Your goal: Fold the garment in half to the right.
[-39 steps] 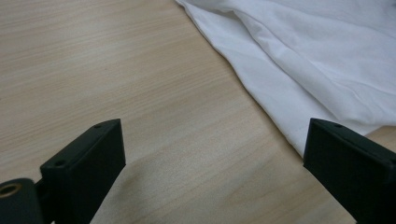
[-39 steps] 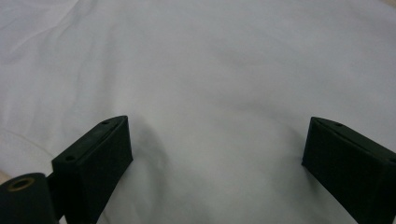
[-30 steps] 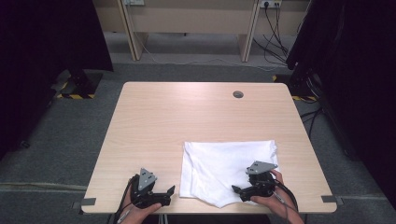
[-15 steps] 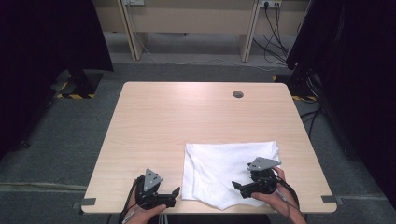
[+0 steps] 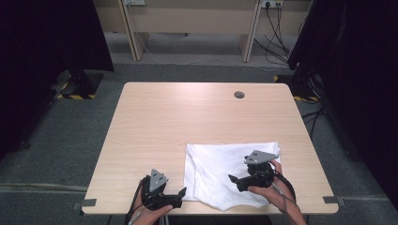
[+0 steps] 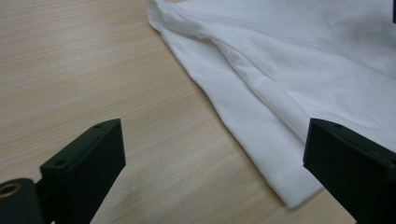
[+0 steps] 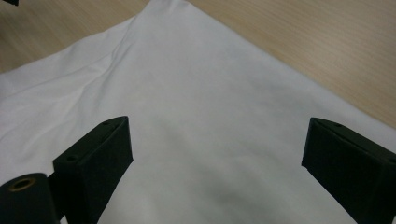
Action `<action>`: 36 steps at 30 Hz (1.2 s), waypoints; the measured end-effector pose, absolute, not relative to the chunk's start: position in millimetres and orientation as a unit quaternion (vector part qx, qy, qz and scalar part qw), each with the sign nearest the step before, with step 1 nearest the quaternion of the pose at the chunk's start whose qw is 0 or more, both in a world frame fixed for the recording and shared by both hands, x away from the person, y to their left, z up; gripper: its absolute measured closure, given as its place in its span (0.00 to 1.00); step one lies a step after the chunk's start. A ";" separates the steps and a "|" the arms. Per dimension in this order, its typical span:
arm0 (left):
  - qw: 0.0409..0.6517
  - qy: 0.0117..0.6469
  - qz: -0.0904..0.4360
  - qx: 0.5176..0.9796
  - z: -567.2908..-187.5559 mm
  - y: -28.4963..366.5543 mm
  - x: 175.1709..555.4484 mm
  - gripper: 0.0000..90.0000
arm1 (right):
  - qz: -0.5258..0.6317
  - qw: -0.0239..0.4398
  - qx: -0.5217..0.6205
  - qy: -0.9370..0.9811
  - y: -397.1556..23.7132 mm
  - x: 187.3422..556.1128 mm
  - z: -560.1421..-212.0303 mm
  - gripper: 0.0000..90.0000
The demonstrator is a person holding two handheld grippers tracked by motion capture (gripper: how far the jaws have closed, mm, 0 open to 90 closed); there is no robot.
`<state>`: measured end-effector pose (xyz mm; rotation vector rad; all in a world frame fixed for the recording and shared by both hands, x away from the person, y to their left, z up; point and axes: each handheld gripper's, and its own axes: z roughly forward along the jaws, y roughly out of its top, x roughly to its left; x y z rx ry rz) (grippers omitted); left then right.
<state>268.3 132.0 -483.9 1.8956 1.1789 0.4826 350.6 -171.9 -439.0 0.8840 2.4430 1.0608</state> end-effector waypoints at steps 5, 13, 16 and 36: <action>0.412 0.475 0.192 0.753 -484.9 129.3 267.8 0.06 | 0.379 0.169 0.300 0.859 -153.0 364.3 -429.1 0.10; 0.405 0.473 0.191 0.759 -485.6 121.9 266.6 0.06 | 0.387 0.159 0.282 0.863 -126.1 380.9 -420.6 0.12; 0.403 0.471 0.187 0.762 -487.1 117.2 266.6 0.07 | 0.384 0.158 0.278 0.866 -117.5 385.7 -421.1 0.13; 0.390 0.476 0.177 0.768 -491.7 99.0 268.4 0.08 | 0.366 0.125 0.265 0.883 -58.0 426.2 -439.1 0.25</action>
